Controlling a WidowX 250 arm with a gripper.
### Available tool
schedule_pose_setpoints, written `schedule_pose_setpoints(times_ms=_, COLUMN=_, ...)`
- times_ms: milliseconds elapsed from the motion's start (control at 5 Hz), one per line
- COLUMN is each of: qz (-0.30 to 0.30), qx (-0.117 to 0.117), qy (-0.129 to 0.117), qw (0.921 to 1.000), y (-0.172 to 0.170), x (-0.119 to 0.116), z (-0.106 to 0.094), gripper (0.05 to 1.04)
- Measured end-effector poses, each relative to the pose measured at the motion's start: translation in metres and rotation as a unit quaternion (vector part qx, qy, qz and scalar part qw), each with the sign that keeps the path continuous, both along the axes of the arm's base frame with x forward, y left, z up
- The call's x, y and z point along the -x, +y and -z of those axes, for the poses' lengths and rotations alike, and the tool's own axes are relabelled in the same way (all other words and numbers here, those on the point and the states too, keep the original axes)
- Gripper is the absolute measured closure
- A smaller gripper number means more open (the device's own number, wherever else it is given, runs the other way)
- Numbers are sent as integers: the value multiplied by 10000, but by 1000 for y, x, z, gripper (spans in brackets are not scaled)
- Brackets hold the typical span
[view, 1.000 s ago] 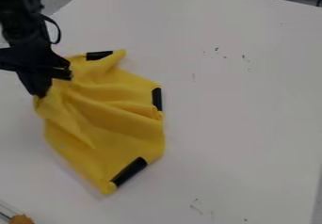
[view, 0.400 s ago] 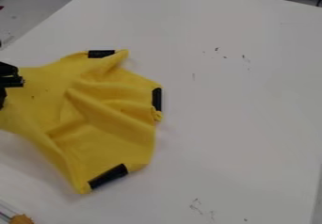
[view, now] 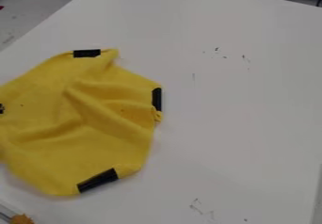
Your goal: Unfold the cloth from top right to bottom left
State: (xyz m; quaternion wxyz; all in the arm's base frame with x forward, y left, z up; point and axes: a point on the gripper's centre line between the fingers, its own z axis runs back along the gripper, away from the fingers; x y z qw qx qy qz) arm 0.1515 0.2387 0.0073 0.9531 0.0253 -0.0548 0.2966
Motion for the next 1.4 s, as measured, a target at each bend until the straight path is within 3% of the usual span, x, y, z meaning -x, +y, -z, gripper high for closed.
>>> schedule_pose_setpoints(times_ms=200, qz=-37, qx=-39, qy=160, qw=9999, y=7, x=5, z=1, gripper=985)
schedule_pose_setpoints(times_ms=400, qz=-140, qx=-96, qy=332, qw=9993, y=14, x=14, z=-2, gripper=817)
schedule_pose_setpoints(times_ms=800, qz=209, qx=-273, qy=450, qw=9984, y=40, x=12, z=-25, gripper=237)
schedule_pose_setpoints(times_ms=1000, qz=563, qx=-244, qy=406, qw=9973, y=48, x=8, z=-26, gripper=75)
schedule_pose_setpoints(times_ms=1400, qz=1207, qx=-210, qy=125, qw=9924, y=38, x=-4, z=-24, gripper=83)
